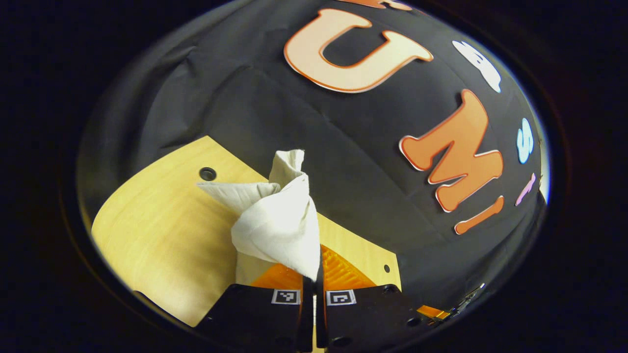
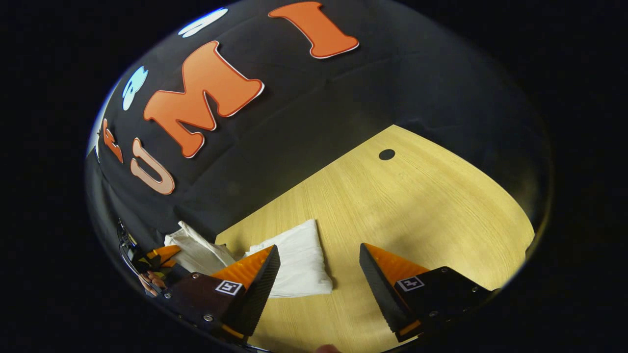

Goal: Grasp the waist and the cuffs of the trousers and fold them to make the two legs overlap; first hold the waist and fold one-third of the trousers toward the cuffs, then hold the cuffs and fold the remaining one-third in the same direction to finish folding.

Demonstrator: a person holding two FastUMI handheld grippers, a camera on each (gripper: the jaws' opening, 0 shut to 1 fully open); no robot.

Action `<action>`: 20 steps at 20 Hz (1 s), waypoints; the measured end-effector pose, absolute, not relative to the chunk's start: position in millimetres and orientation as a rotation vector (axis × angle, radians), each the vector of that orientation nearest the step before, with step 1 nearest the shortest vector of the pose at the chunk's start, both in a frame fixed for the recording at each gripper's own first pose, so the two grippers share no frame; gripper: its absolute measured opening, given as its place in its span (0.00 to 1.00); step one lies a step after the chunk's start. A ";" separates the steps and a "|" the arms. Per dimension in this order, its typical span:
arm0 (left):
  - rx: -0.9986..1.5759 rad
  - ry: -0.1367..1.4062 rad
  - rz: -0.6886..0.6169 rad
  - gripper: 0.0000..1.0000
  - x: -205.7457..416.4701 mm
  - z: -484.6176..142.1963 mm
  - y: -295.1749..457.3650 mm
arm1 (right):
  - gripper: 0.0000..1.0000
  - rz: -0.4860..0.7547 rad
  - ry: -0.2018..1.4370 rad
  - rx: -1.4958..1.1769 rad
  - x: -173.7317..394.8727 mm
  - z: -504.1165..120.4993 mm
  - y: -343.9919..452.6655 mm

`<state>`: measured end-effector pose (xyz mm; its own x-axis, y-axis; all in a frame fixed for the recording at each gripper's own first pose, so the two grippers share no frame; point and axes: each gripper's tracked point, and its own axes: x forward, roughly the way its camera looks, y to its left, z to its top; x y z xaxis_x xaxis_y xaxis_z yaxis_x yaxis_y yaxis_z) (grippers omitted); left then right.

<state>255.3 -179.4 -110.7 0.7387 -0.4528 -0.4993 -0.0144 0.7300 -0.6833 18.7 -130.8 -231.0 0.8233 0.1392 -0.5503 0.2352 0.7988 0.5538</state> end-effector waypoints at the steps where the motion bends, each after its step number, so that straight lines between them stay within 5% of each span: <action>1: -0.709 0.713 -0.283 0.06 257.1 -109.2 -195.0 | 0.98 -0.064 0.613 0.651 17.0 -232.1 -137.4; 14: -0.449 0.880 -0.550 0.12 221.5 -140.7 -414.2 | 0.98 -0.128 0.626 0.648 -15.0 -249.2 -209.2; 15: -0.434 0.888 -0.586 0.29 214.7 -145.1 -426.5 | 0.98 -0.131 0.629 0.654 -15.0 -251.0 -212.8; 16: -0.414 0.895 -0.618 0.26 207.1 -146.7 -437.3 | 0.98 -0.127 0.628 0.660 -14.7 -251.0 -215.0; 17: -0.399 0.895 -0.644 0.50 200.9 -142.8 -447.0 | 0.98 -0.128 0.627 0.661 -12.6 -251.6 -217.4; 19: -0.397 0.891 -0.698 0.41 182.4 -127.8 -453.8 | 0.98 -0.116 0.625 0.668 -9.1 -251.1 -218.4; 20: -0.392 0.887 -0.719 0.57 175.9 -121.6 -455.0 | 0.98 -0.110 0.624 0.669 -6.5 -249.7 -217.2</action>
